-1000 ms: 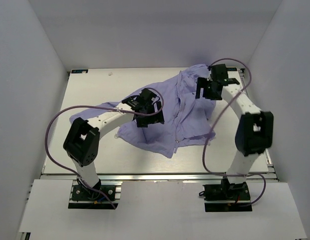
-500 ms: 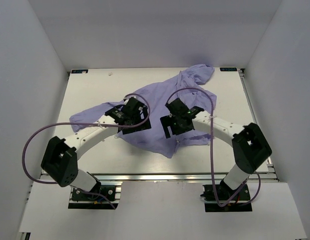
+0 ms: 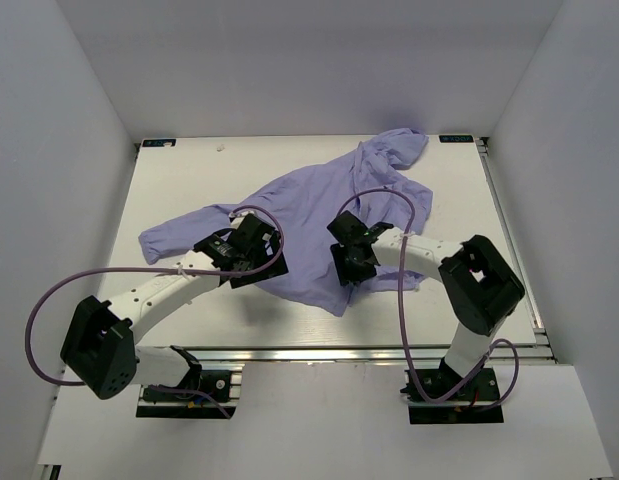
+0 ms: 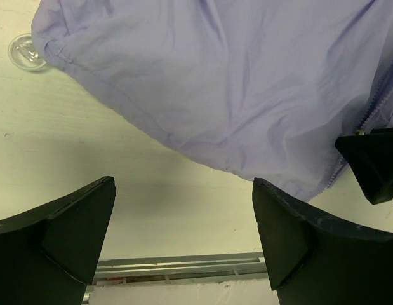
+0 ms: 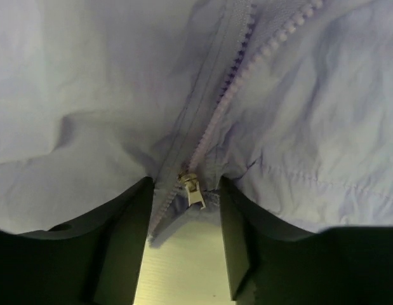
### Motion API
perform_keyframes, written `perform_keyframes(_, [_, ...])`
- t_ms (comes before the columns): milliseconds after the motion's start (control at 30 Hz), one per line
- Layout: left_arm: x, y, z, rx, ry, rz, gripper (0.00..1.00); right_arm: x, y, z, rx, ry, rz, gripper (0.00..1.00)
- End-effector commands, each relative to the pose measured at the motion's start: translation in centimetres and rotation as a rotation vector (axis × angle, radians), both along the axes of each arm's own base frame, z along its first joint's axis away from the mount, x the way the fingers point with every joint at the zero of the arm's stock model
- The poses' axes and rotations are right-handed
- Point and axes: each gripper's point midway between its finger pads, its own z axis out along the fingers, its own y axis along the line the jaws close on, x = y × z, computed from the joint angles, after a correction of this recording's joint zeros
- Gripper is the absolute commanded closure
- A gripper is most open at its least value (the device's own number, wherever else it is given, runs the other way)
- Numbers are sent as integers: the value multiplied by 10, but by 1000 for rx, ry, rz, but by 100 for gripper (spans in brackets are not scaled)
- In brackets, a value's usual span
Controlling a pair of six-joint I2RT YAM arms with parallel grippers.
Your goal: Zip up the jacket
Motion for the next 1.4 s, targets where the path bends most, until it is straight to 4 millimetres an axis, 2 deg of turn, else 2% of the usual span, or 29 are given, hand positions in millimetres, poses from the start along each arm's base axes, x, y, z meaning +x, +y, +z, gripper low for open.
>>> perform_keyframes(0, [7,-2,10,-28,-42,18,2,8,2,-2,-1,-32,-24,50])
perform_keyframes(33, [6,-1,9,-23,-37,20,2,9,2,-2,-2,-32,-34,60])
perform_keyframes(100, [7,-1,9,-18,-34,21,2,9,0,2,-9,-41,-38,70])
perform_keyframes(133, [8,-2,9,-19,-33,19,2,10,0,5,-7,-48,-40,79])
perform_keyframes(267, [9,-5,9,-27,-33,13,2,11,-3,20,2,-78,-33,87])
perform_keyframes(333, [11,-8,10,-34,-39,5,2,8,-7,25,-9,-75,-31,89])
perform_keyframes(467, [12,-9,9,-31,-36,-2,2,-1,-11,42,17,-81,-10,100])
perform_keyframes(533, [11,-6,8,-12,-23,10,2,-18,-14,49,41,-46,39,100])
perform_keyframes(633, [13,-6,11,-11,-34,7,2,-42,-30,58,48,-13,66,100])
perform_keyframes(700, [15,-8,12,-22,-43,0,2,-62,-41,52,42,29,77,100])
perform_keyframes(733, [15,-11,12,-28,-43,-6,2,-72,-40,57,79,34,93,100])
perform_keyframes(767, [16,-12,12,-31,-45,-10,2,-83,-46,50,75,61,102,100])
perform_keyframes(833, [16,-17,10,-49,-39,-31,2,-95,-45,46,102,77,132,100])
perform_keyframes(933, [15,-21,3,-51,-15,-49,2,-110,-44,26,110,135,162,100])
perform_keyframes(1033, [13,-23,-1,-50,8,-56,2,-114,-38,8,109,175,179,100])
perform_keyframes(1167, [10,-22,-3,-53,11,-54,2,-113,-20,0,155,185,222,100])
perform_keyframes(1200, [10,-22,-3,-57,10,-54,2,-112,-17,0,164,177,232,98])
perform_keyframes(1267, [7,-22,-4,-64,13,-54,2,-113,-14,0,174,185,241,84])
perform_keyframes(1300, [7,-22,-4,-66,10,-54,2,-114,-12,3,185,182,246,68])
perform_keyframes(1367, [7,-21,-3,-68,8,-54,2,-116,-9,9,209,181,259,54])
